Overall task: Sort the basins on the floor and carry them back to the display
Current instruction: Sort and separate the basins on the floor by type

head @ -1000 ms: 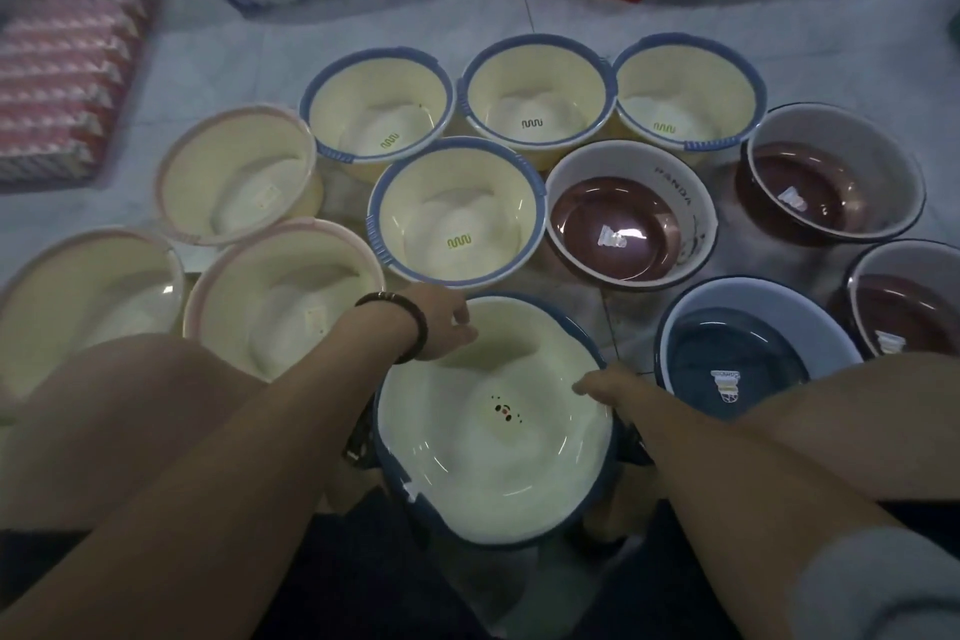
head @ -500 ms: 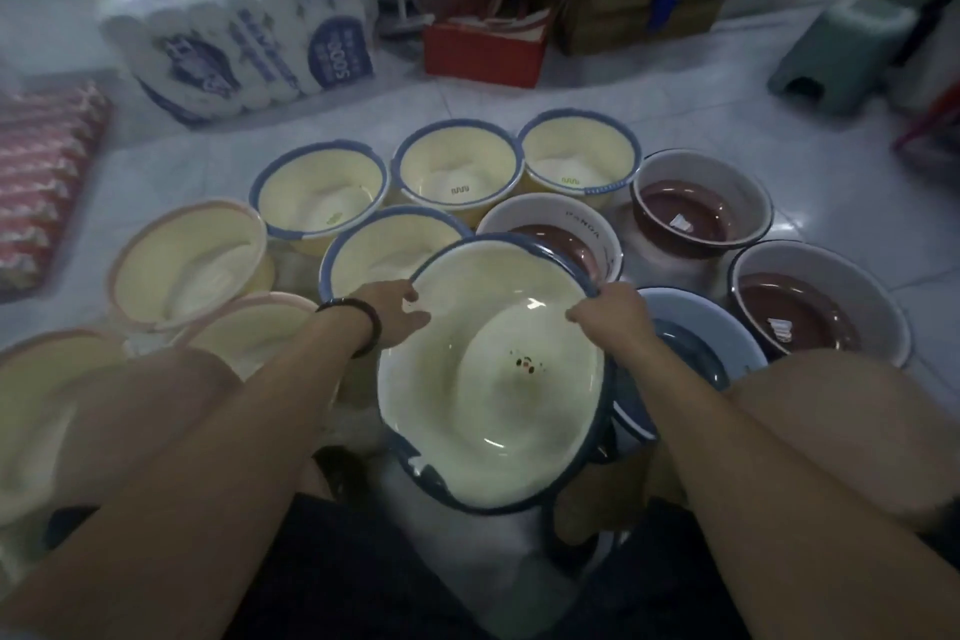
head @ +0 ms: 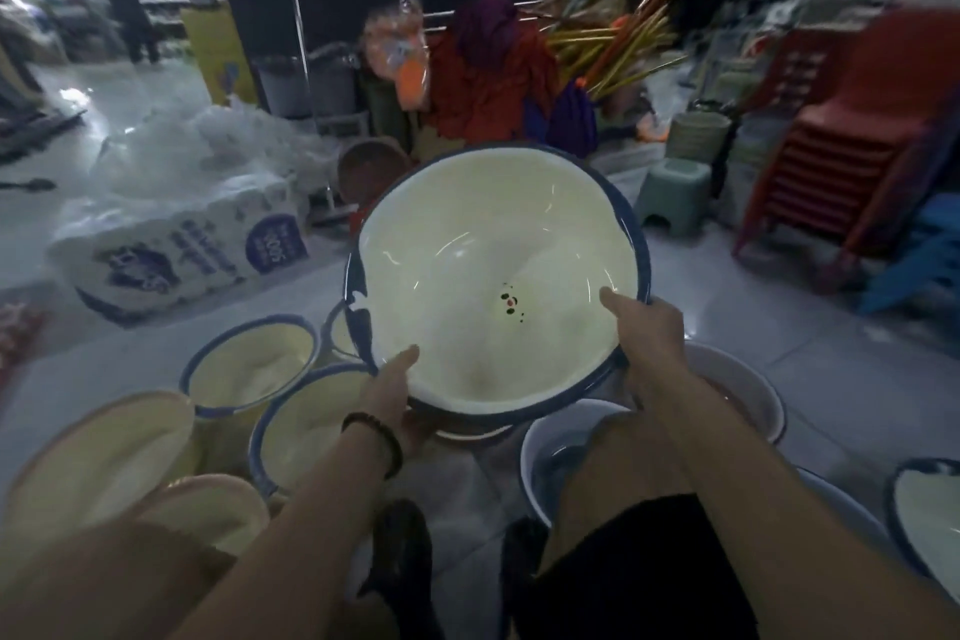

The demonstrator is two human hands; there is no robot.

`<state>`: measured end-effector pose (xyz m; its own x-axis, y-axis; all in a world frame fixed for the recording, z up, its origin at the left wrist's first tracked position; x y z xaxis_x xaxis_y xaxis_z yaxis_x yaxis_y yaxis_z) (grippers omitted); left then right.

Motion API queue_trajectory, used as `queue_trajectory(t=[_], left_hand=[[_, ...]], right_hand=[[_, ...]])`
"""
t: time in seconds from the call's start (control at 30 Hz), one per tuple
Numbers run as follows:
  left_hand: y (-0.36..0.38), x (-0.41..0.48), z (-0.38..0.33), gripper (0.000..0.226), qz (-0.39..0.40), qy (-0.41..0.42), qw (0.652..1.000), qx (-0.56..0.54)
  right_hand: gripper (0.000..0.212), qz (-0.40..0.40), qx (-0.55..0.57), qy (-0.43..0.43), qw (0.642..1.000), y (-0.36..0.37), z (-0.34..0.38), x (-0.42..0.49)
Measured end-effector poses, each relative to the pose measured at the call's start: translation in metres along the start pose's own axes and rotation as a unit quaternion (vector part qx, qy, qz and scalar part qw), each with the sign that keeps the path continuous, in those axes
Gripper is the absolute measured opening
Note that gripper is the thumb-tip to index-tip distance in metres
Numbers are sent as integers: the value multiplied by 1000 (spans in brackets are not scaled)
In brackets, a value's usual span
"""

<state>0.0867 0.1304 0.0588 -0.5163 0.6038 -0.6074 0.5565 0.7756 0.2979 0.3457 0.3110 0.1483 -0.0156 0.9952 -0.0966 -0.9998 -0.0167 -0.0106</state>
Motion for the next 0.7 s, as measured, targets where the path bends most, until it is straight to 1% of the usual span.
queue_trajectory(t=[0.07, 0.1, 0.17, 0.2, 0.23, 0.3, 0.33, 0.4, 0.43, 0.47, 0.5, 0.53, 0.6, 0.67, 0.7], left_hand=[[26, 9, -15, 50, 8, 41, 999, 22], [43, 6, -20, 48, 10, 55, 998, 39], [86, 9, -21, 32, 37, 62, 997, 37], [111, 8, -18, 28, 49, 54, 996, 44], [137, 10, -13, 32, 66, 46, 995, 59], [192, 20, -1, 51, 96, 32, 990, 100], [223, 19, 9, 52, 122, 21, 985, 119], [278, 2, 36, 47, 165, -21, 975, 146], [302, -14, 51, 39, 176, -37, 969, 166], [324, -23, 65, 32, 190, -47, 963, 182], [345, -29, 76, 30, 208, -49, 957, 198], [364, -37, 86, 34, 234, -50, 946, 218], [401, -20, 108, 54, 268, -29, 925, 268], [431, 2, 122, 71, 269, 11, 906, 326], [444, 1, 123, 73, 271, 31, 900, 340]], right_hand=[[12, 5, 46, 10, 999, -24, 17, 12], [15, 4, 73, 12, 997, -38, 24, 17], [21, -8, 120, 12, 993, -75, 34, 27], [22, -16, 128, 14, 992, -95, 35, 29], [23, -23, 130, 16, 991, -115, 36, 28], [23, -29, 135, 21, 990, -156, 35, 21], [23, -34, 134, 21, 990, -179, 36, 17], [24, -63, 123, 12, 990, -234, 39, 9], [25, -86, 117, 9, 989, -264, 41, 4], [25, -109, 111, 10, 988, -293, 42, -1], [26, -133, 104, 15, 986, -320, 42, -7], [27, -156, 97, 22, 983, -346, 43, -14], [34, -203, 84, 30, 975, -392, 43, -26], [38, -254, 63, 24, 965, -433, 41, -39], [38, -277, 53, 21, 959, -450, 38, -44]])
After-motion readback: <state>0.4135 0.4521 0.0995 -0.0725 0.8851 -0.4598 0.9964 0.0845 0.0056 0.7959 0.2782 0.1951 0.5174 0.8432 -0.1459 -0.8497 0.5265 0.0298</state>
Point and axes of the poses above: each hand's wrist, its own x-axis towards the middle knuckle, its own y-axis out of the palm, z = x × y, the point moved 9 cm from there along x, towards the middle knuckle, and after that the axes turned 5 degrees about -y, right-handed, at the moved point
